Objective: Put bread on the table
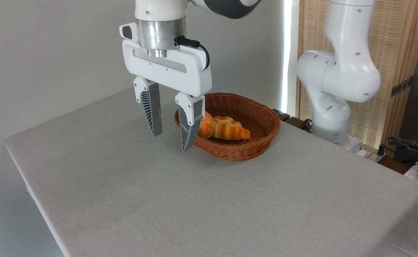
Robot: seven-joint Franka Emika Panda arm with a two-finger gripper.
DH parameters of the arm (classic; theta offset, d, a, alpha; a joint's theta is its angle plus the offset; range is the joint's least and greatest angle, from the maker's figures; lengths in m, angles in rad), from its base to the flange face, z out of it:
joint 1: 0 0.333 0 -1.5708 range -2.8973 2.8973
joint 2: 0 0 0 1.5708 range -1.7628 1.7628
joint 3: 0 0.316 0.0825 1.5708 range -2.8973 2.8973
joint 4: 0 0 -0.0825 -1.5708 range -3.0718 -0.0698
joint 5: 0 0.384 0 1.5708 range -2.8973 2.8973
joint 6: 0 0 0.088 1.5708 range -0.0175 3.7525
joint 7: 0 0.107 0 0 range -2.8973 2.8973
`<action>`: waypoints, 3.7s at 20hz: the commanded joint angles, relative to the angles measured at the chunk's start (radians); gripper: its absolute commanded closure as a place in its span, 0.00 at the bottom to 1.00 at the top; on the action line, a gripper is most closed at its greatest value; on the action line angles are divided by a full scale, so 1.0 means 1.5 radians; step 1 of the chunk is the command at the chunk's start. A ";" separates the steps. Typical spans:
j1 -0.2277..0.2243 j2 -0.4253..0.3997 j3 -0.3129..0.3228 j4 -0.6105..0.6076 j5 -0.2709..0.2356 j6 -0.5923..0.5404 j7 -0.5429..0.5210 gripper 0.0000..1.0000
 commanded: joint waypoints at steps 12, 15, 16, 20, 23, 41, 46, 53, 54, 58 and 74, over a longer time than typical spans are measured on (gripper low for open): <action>-0.056 -0.006 -0.009 -0.011 -0.011 -0.032 0.033 0.00; -0.075 -0.012 -0.010 -0.023 -0.011 -0.071 0.121 0.00; -0.077 -0.019 -0.010 -0.025 -0.011 -0.089 0.160 0.00; -0.112 -0.034 -0.009 -0.033 -0.011 -0.150 0.305 0.00; -0.147 -0.049 -0.009 -0.046 -0.011 -0.182 0.375 0.00; -0.294 -0.075 -0.058 -0.160 0.063 -0.181 0.439 0.00; -0.290 -0.055 -0.066 -0.157 0.063 -0.173 0.437 0.00; -0.289 -0.027 -0.066 -0.157 0.064 -0.121 0.437 0.00; -0.289 -0.027 -0.066 -0.158 0.063 -0.123 0.437 0.00; -0.291 -0.026 -0.067 -0.159 0.063 -0.126 0.438 0.01; -0.290 -0.028 -0.066 -0.159 0.062 -0.131 0.445 0.66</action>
